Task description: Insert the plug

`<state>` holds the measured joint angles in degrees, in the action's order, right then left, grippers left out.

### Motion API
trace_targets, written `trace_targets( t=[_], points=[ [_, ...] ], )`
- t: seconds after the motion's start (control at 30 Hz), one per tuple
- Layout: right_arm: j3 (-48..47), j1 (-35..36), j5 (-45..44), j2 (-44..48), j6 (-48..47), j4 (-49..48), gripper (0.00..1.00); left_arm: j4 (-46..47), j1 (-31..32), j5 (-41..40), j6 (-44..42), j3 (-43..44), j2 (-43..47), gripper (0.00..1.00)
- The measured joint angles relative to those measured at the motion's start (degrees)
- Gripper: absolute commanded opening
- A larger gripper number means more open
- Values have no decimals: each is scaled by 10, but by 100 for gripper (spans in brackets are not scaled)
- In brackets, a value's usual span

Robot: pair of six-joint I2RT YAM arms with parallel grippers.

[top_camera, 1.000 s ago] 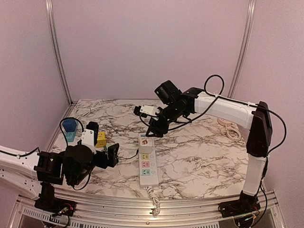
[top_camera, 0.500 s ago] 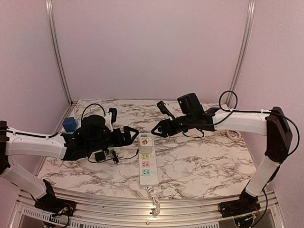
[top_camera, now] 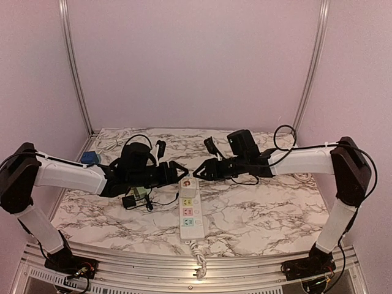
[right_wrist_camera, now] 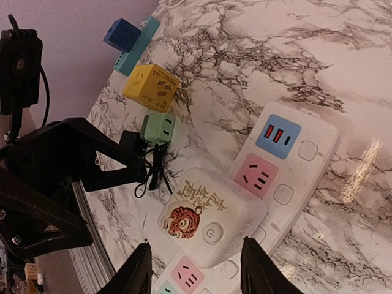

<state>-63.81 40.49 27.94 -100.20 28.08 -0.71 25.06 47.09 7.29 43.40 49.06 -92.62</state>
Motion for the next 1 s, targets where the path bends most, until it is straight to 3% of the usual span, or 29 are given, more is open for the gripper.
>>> trace_targets(
  t=[0.23,0.47,0.77,1.0],
  points=[
    [-13,-1,2,-41,18,-18,42,-6,-11,2,3,6,-35,62],
    [-20,-2,7,-54,30,-31,36,-10,-19,5,5,7,-56,47],
    [-21,-2,15,-65,36,-40,33,-10,-22,11,6,7,-64,45],
    [-21,4,8,-69,29,-35,32,-3,-22,22,13,7,-77,32]
  ],
)
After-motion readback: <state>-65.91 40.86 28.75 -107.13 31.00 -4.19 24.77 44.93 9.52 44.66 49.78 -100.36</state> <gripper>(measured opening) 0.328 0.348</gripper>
